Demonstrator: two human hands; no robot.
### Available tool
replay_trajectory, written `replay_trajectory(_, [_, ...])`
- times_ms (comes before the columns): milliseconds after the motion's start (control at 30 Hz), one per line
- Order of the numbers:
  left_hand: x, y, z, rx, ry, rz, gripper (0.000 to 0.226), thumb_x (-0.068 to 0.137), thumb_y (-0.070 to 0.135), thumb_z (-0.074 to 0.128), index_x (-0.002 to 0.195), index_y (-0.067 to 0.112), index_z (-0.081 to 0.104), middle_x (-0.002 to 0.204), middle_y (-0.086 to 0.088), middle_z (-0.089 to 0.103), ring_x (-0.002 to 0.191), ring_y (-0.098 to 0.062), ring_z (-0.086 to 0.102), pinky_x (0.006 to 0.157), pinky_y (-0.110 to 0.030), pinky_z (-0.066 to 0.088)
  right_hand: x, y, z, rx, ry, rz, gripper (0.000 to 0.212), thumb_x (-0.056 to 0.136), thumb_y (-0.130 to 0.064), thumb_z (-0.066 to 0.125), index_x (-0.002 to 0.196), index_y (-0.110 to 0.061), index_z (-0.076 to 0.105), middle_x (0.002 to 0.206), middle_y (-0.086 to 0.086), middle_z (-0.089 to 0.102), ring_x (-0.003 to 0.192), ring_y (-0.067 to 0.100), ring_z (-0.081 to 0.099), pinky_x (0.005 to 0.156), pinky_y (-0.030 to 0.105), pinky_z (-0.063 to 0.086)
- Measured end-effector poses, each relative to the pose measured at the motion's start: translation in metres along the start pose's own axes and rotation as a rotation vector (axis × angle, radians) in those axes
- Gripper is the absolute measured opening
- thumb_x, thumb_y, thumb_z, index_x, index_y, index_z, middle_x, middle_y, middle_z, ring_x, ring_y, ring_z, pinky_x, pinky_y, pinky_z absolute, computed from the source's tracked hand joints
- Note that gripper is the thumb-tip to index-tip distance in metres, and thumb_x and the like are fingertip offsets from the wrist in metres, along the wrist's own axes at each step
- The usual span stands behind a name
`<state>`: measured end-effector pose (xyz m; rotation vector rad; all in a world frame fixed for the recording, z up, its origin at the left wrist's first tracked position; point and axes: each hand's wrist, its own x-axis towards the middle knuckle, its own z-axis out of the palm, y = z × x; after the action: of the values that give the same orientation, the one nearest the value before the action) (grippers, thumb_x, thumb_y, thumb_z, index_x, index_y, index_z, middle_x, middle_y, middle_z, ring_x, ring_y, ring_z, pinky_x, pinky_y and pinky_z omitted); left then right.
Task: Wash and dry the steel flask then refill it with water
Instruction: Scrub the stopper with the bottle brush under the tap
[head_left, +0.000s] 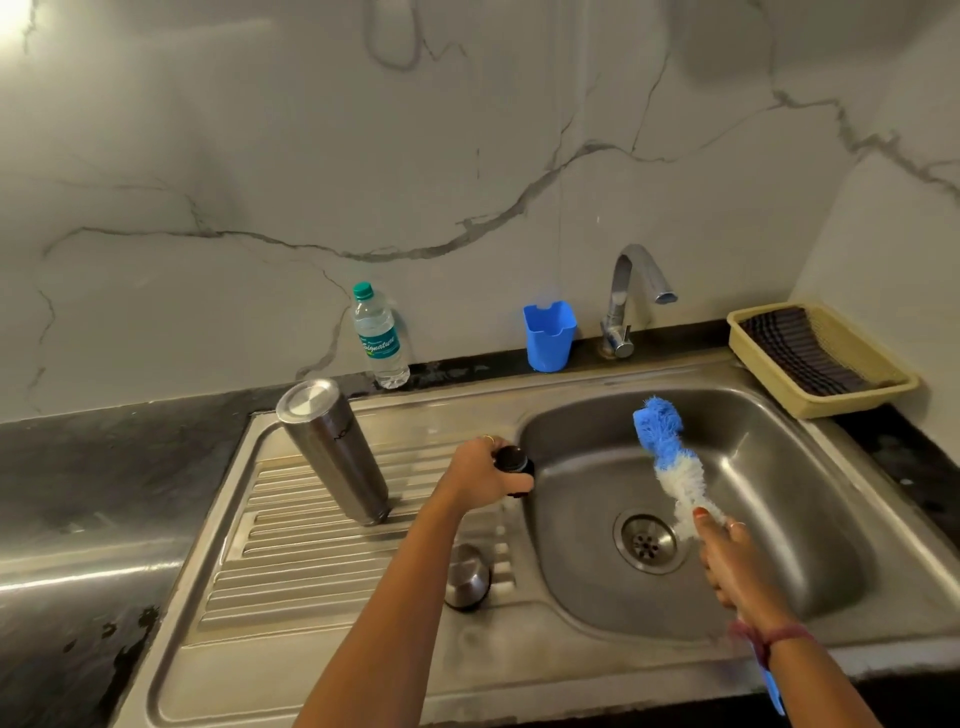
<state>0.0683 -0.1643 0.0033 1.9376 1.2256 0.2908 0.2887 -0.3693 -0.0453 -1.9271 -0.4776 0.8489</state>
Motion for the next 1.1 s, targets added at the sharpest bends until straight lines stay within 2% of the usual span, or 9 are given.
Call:
replay_trajectory(100, [0.007,0.029,0.012,0.003,-0.040,0.097,0.025,0.075,0.016,0.080,0.095,0.017,0.065,0.089,0.002,0.065,0.086,-0.014,0.062,0.065,-0.013,0.044,0.014,-0.003,-0.017,0.016,0.002,-0.016,0.025,0.099,-0.037,0.044,0.100,-0.017,0.058,0.052,0.000,0.039,0.036,0.009,0.031,0.034,0.018,0.023])
replay_trajectory(200, [0.014,0.050,0.026,0.009,-0.078,0.110,0.032,0.078,0.019,0.078,0.105,0.021,0.061,0.100,0.001,0.063,0.095,-0.014,0.061,0.083,-0.024,0.053,0.023,-0.003,-0.031,0.030,0.003,-0.030,0.025,0.099,-0.036,0.045,0.101,-0.016,0.058,0.053,0.001,0.039,0.036,0.009,0.031,0.034,0.018,0.023])
replay_trajectory(267, [0.027,0.060,0.039,0.038,-0.074,0.107,0.062,0.076,0.028,0.076,0.134,0.019,0.053,0.123,-0.004,0.061,0.113,-0.019,0.058,0.101,-0.037,0.050,0.031,-0.003,-0.043,0.028,0.015,-0.032,0.025,0.099,-0.035,0.045,0.103,-0.014,0.058,0.054,0.002,0.040,0.036,0.008,0.031,0.033,0.017,0.024])
replay_trajectory(333, [0.038,0.069,0.050,0.047,-0.081,0.094,0.090,0.076,0.034,0.074,0.154,0.023,0.030,0.134,-0.003,0.057,0.121,-0.019,0.056,0.106,-0.038,0.047,0.037,-0.003,-0.053,0.023,0.020,-0.026,0.025,0.099,-0.035,0.045,0.103,-0.014,0.058,0.053,0.001,0.040,0.034,0.007,0.031,0.032,0.017,0.024])
replay_trajectory(500, [0.068,0.104,0.072,0.053,-0.128,0.103,0.099,0.086,0.035,0.072,0.158,0.038,0.004,0.117,-0.002,0.061,0.099,-0.013,0.059,0.091,-0.027,0.047,0.052,0.000,-0.077,0.018,-0.011,-0.012,0.021,0.098,-0.038,0.044,0.098,-0.021,0.055,0.053,0.001,0.041,0.039,0.009,0.034,0.035,0.020,0.027])
replay_trajectory(733, [0.120,0.136,0.095,0.196,-0.168,0.063,0.102,0.089,0.044,0.070,0.156,0.042,-0.006,0.125,-0.016,0.061,0.096,-0.025,0.062,0.099,-0.040,0.050,0.071,0.000,-0.099,0.004,-0.024,-0.005,0.020,0.098,-0.039,0.045,0.093,-0.023,0.056,0.052,0.001,0.043,0.039,0.010,0.036,0.036,0.021,0.027])
replay_trajectory(800, [0.134,0.142,0.101,0.197,-0.169,0.031,0.103,0.089,0.043,0.070,0.156,0.044,-0.009,0.124,-0.017,0.059,0.093,-0.030,0.064,0.089,-0.039,0.056,0.078,0.001,-0.103,0.012,-0.030,0.007,0.021,0.098,-0.039,0.046,0.096,-0.022,0.057,0.051,-0.001,0.043,0.036,0.008,0.036,0.035,0.019,0.028])
replay_trajectory(900, [0.152,0.150,0.107,0.162,-0.175,0.000,0.104,0.089,0.040,0.070,0.154,0.045,-0.011,0.130,-0.019,0.054,0.089,-0.030,0.062,0.059,-0.026,0.056,0.086,-0.002,-0.106,0.018,-0.033,0.000,0.019,0.098,-0.036,0.046,0.097,-0.021,0.056,0.047,-0.005,0.042,0.032,0.003,0.035,0.032,0.017,0.027])
replay_trajectory(1100, [0.175,0.158,0.115,0.142,-0.162,-0.009,0.107,0.088,0.041,0.072,0.154,0.044,-0.012,0.146,-0.018,0.044,0.092,-0.031,0.061,0.058,-0.028,0.057,0.101,-0.007,-0.106,0.043,-0.042,0.022,0.019,0.098,-0.036,0.047,0.093,-0.020,0.055,0.039,-0.009,0.038,0.029,0.002,0.032,0.031,0.016,0.025])
